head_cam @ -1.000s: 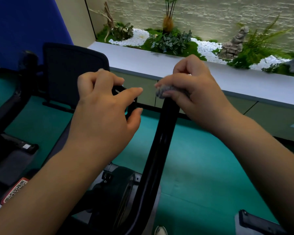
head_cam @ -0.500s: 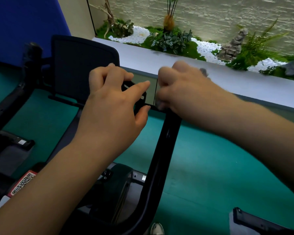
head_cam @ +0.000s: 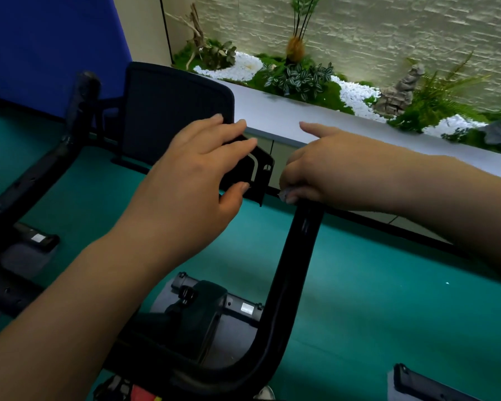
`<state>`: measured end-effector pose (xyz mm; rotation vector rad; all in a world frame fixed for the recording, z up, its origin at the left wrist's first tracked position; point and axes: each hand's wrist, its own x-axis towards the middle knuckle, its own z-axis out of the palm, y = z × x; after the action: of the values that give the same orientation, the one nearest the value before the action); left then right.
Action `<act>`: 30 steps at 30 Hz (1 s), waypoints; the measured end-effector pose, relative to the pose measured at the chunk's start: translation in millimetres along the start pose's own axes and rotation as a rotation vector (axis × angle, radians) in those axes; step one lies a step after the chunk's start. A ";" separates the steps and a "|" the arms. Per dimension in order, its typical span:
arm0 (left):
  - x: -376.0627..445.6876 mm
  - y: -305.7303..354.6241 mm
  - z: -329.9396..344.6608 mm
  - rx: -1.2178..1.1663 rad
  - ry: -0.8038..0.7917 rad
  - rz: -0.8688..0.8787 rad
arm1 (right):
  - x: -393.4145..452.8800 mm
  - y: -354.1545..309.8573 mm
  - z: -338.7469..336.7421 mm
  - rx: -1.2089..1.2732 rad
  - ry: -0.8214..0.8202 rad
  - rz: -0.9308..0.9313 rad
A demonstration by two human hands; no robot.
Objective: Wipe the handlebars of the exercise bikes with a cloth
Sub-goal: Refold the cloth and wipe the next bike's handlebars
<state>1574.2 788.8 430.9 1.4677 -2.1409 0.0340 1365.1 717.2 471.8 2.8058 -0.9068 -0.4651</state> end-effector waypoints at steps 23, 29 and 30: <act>-2.0 3.7 3.5 -0.040 0.002 -0.042 | 0.2 -56.2 30.2 -0.020 -0.010 -0.059; -0.6 4.8 2.3 -0.024 0.008 -0.037 | -4.2 -43.9 21.2 -0.002 0.051 -0.037; -0.6 5.2 2.5 -0.019 0.009 -0.043 | -5.3 -44.0 22.1 0.010 0.077 -0.021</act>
<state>1568.8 790.6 429.9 1.4988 -2.0965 0.0046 1377.4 754.6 441.7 2.8228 -0.8673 -0.3532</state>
